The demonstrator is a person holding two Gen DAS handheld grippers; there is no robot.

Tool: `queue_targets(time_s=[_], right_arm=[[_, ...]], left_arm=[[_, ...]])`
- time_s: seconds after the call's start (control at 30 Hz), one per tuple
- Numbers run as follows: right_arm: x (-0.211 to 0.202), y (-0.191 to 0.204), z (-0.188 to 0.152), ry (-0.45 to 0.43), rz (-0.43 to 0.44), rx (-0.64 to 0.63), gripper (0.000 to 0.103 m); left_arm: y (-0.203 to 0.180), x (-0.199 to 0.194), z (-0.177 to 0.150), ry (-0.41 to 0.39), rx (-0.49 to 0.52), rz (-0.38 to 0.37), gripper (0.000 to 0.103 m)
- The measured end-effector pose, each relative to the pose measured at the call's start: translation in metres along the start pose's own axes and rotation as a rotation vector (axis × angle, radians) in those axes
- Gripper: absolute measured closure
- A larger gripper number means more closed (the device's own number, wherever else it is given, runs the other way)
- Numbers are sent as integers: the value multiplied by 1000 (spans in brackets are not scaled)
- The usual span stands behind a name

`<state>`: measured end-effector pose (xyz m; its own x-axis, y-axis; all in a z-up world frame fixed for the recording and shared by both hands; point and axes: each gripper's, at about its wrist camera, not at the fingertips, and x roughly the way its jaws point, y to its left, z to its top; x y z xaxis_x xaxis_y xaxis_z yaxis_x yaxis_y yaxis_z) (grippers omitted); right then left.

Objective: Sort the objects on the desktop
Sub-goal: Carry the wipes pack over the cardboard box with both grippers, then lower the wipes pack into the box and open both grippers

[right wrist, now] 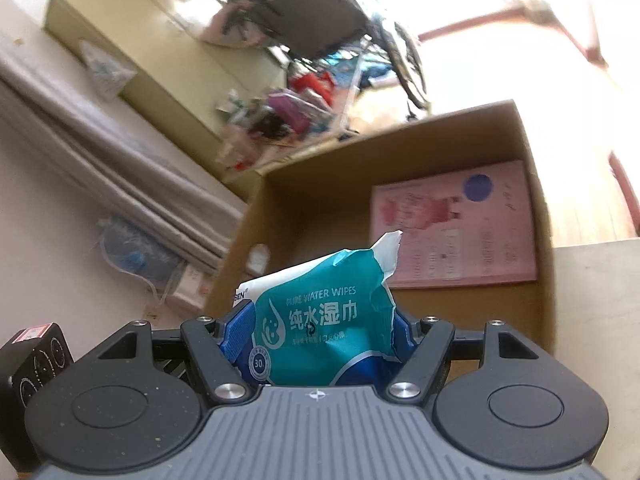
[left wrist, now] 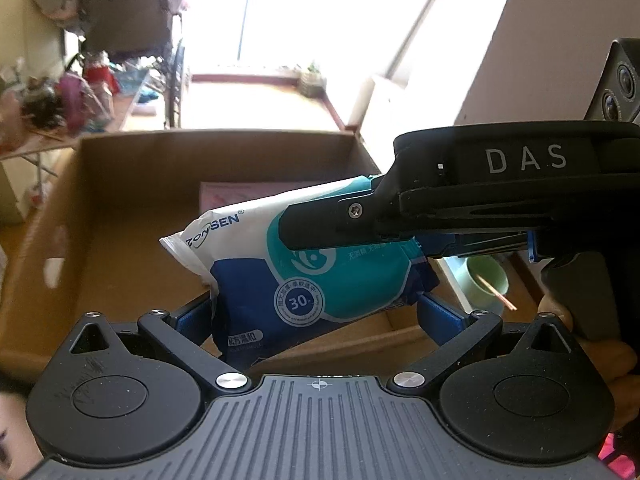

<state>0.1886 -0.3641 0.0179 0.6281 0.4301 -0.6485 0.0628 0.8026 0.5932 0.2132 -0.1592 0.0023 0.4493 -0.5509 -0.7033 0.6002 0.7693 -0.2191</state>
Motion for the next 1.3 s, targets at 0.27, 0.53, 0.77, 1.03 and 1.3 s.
queue_targets(time_s=[0.27,0.53,0.77,1.03,1.3], right_arm=[[40,-42,8,118,-103,80,31],[55,-40,8,170,-186,59,29],[49,-21,-3,179,-250,-43,13],[5,-27,-4,56,-244,-20,9],[-41,-68,-9,-94,-219,138,9]], left_arm=[[18,62,6,153,-9,-82,0],[37,89,6,247,-24,-159,0],[35,95,1,279,-19,-145,0],[30,102,3,298,-19,-169,0],[24,109,4,326,-54,-212,0]])
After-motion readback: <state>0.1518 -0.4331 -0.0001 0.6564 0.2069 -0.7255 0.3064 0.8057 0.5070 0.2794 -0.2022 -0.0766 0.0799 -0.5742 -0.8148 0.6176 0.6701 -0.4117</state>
